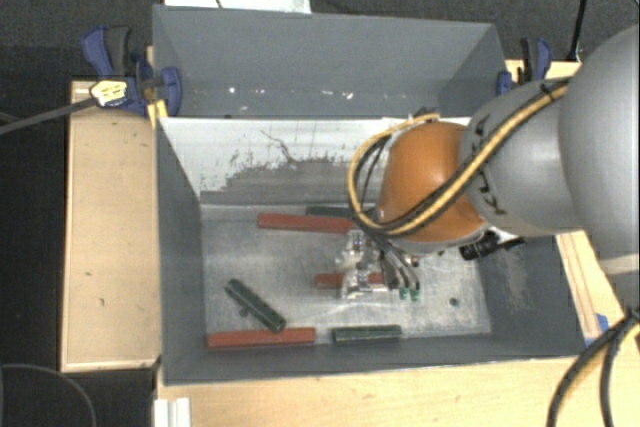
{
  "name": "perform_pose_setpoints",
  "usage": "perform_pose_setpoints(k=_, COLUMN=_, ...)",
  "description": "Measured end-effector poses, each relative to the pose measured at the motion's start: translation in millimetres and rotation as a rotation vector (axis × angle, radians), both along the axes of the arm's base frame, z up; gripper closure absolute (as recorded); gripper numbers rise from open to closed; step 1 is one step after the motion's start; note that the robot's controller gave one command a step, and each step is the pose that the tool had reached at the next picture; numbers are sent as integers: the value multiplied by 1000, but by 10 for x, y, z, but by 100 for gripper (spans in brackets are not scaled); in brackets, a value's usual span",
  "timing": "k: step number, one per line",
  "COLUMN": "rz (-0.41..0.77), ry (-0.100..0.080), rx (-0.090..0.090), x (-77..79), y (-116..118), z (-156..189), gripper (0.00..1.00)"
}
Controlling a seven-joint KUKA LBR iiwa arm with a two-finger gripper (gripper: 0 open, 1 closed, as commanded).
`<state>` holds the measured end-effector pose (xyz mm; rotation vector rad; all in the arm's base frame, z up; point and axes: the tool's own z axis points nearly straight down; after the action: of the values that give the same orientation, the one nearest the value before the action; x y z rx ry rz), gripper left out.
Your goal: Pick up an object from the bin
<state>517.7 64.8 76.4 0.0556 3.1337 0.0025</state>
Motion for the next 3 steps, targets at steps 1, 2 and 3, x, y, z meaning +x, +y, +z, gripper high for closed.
perform_pose_setpoints(k=1, rz=-1, ry=1, rx=0, x=1, y=0, z=3, gripper=100)
perform_pose_setpoints(k=2, rz=-2, ry=4, rx=0, x=-7, y=0, z=32, gripper=100)
perform_pose_setpoints(k=3, rz=-3, ry=7, rx=-1, x=-12, y=0, z=123, gripper=100)
